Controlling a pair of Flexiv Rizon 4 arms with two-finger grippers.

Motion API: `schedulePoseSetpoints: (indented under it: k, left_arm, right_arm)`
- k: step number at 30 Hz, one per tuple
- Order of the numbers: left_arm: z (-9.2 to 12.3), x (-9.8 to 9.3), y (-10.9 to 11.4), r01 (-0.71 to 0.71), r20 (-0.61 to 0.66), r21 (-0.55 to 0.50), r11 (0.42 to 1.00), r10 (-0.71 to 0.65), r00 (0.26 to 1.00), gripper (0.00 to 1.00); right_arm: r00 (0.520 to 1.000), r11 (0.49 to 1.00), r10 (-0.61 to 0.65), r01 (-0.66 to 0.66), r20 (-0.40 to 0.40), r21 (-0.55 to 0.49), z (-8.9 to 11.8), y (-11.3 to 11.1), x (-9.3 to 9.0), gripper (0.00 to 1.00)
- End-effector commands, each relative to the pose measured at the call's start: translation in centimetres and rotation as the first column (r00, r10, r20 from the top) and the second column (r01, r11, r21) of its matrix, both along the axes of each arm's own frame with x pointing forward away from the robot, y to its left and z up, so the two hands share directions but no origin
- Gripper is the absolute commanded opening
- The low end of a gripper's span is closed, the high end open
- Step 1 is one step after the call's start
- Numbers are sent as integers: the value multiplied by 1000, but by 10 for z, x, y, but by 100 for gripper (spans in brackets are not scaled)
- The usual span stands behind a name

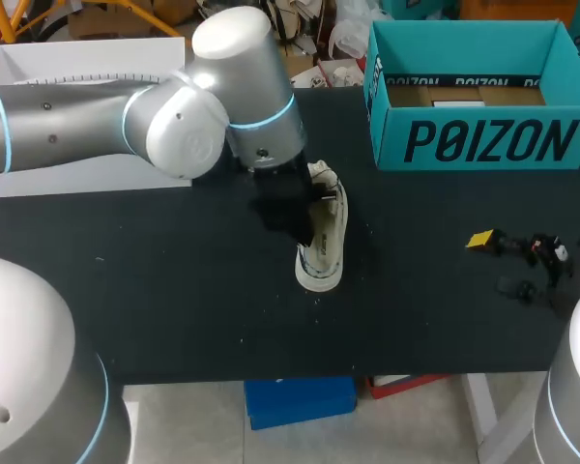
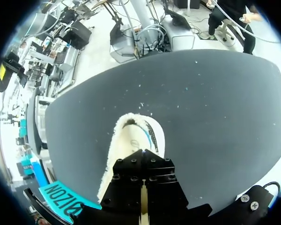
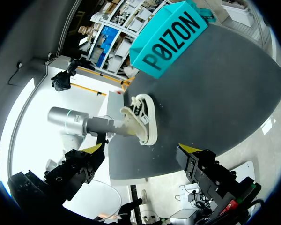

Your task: Take the shoe out of the shoebox, open the shoe tongue, remove and reinsert the insole, then place the shoe into the shoebox

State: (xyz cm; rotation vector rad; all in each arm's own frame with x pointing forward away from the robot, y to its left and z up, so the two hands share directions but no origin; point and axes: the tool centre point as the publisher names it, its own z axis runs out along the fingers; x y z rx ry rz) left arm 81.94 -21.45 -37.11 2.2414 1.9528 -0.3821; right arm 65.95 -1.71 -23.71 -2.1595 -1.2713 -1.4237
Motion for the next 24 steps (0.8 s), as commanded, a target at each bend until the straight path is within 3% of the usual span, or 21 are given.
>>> schedulePoseSetpoints:
  k: [1,17,24]
  left_arm:
    - [-14,2,-14,16,-5,29,999,-16,1000,0]
    - [-49,0,-11,60,-30,153,986,-56,998,0]
    - [-55,-1,-15,66,-37,169,983,-61,997,0]
  right_arm:
    - [1000,1000,-2,2,1,1,1,0,-2,100]
    - [1000,1000,-2,2,1,1,1,0,-2,100]
    - [1000,1000,-2,2,1,1,1,0,-2,100]
